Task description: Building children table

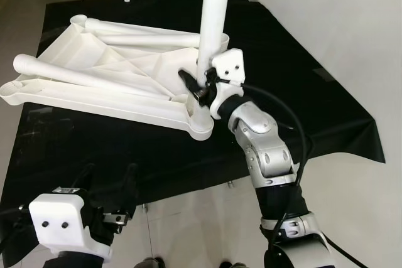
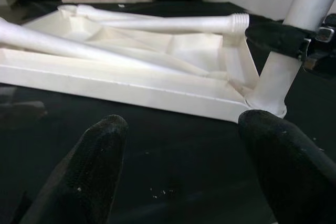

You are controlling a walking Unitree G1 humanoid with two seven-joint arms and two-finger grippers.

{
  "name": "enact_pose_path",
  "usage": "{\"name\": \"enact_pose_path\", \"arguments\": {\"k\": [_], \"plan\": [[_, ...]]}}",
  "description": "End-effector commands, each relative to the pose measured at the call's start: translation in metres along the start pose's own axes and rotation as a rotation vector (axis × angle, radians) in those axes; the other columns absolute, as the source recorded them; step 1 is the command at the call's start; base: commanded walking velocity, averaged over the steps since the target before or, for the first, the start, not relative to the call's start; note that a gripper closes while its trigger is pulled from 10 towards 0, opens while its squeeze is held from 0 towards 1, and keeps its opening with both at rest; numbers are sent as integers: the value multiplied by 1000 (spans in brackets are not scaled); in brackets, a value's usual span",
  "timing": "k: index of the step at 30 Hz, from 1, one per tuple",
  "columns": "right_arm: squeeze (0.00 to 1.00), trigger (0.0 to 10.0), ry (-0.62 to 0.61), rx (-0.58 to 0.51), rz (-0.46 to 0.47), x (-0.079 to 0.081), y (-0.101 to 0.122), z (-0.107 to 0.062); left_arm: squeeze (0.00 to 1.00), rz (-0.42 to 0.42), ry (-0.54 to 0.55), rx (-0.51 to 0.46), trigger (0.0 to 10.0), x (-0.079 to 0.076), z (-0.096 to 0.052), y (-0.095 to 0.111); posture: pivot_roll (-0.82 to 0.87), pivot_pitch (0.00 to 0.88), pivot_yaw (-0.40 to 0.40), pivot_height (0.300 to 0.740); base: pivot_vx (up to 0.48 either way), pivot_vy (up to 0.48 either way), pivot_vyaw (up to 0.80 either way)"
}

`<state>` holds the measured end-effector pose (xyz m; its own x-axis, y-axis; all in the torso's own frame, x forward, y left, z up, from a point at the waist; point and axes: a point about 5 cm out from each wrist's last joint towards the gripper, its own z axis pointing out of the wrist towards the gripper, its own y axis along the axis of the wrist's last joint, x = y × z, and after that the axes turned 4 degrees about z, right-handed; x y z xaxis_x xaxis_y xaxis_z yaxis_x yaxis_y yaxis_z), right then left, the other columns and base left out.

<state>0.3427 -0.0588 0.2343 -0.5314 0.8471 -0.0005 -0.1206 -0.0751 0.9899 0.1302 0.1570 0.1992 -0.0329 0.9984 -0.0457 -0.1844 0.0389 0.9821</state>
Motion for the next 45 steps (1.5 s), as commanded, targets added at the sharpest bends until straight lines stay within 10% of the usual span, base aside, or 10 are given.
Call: {"name": "enact_pose_path", "arguments": {"k": [1, 20, 23, 24, 36, 45], "plan": [[1000, 10000, -22, -17, 27, -2, 5, -10, 0, -3, -1, 39, 10000, 1, 2, -7, 87, 209, -21, 740, 0, 0, 0], [1000, 10000, -8, 95, -10, -22, -36, -66, 0, 107, -80, 95, 10000, 6, 49, -35, 48, 107, 16, 740, 0, 0, 0], [600, 10000, -43, 177, -22, -33, -52, -80, 0, 154, -68, 143, 10000, 8, 58, -47, 45, 88, 7, 740, 0, 0, 0], [39, 10000, -41, 209, -20, -34, -57, -85, 0, 165, -62, 146, 10000, 9, 60, -49, 43, 81, 5, 740, 0, 0, 0], [0, 10000, 197, 346, 19, -6, -79, -105, 0, 225, -17, 177, 10000, 18, 68, -59, 47, 50, 0, 740, 0, 0, 0], [0, 10000, 180, 220, 46, 9, -66, -69, 0, 285, -20, 165, 10000, 16, 79, -62, 63, 24, -10, 740, 0, 480, 0]]}}
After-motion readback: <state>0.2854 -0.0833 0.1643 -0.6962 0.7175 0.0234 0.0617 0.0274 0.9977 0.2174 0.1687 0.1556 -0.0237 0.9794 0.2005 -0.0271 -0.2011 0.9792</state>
